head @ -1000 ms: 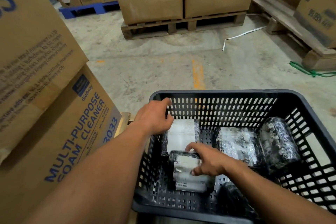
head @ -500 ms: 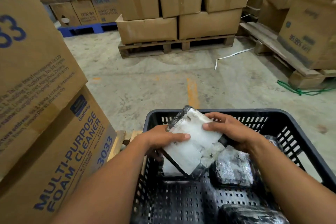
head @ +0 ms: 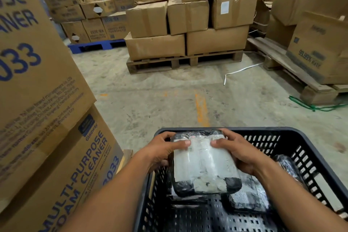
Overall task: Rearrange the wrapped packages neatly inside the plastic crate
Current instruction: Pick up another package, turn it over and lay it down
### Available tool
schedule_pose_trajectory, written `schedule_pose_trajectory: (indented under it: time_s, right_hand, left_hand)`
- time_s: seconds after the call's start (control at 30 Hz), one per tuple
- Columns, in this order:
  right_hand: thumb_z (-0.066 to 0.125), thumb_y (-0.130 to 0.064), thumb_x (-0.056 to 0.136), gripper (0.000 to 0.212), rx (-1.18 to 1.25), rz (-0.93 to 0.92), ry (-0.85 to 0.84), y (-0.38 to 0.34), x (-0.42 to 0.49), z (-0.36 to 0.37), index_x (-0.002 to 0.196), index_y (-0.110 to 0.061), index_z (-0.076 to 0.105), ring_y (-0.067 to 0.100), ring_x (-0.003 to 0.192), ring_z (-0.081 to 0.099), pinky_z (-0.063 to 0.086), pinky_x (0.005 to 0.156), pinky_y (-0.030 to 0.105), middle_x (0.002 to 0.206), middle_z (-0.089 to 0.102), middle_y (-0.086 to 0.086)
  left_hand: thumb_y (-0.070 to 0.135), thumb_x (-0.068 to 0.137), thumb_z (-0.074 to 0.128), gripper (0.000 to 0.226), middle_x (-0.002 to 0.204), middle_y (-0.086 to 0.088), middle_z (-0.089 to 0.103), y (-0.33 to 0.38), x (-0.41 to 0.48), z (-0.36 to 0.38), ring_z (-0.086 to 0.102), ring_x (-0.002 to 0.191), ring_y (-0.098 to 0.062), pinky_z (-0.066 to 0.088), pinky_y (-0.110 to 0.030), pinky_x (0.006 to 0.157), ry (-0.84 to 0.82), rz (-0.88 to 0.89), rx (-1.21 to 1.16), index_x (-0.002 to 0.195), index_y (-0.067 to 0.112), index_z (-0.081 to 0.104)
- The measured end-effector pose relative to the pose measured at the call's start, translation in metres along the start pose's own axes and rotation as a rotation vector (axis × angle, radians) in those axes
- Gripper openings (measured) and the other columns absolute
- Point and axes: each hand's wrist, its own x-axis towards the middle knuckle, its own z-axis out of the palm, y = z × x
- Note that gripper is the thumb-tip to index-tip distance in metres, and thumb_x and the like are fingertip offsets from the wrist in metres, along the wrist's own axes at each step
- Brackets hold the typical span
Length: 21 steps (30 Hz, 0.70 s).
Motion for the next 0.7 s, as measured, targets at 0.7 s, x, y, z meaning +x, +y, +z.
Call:
schedule_pose_trajectory:
  time_s: [0.7]
  right_hand:
    - [0.09, -0.009, 0.066, 0.078, 0.132, 0.114, -0.09, 0.03, 0.001, 0.011, 0.135, -0.023, 0.056, 0.04, 0.1, 0.075, 0.062, 0.078, 0.051, 0.118, 0.077, 0.019]
  left_hand:
    - [0.033, 0.074, 0.093, 0.038, 0.096, -0.015, 0.081, 0.002, -0.004, -0.007, 0.072, 0.074, -0.024, 0.06, -0.038, 0.071, 0.207, 0.08, -0.011, 0.097, 0.008, 0.077]
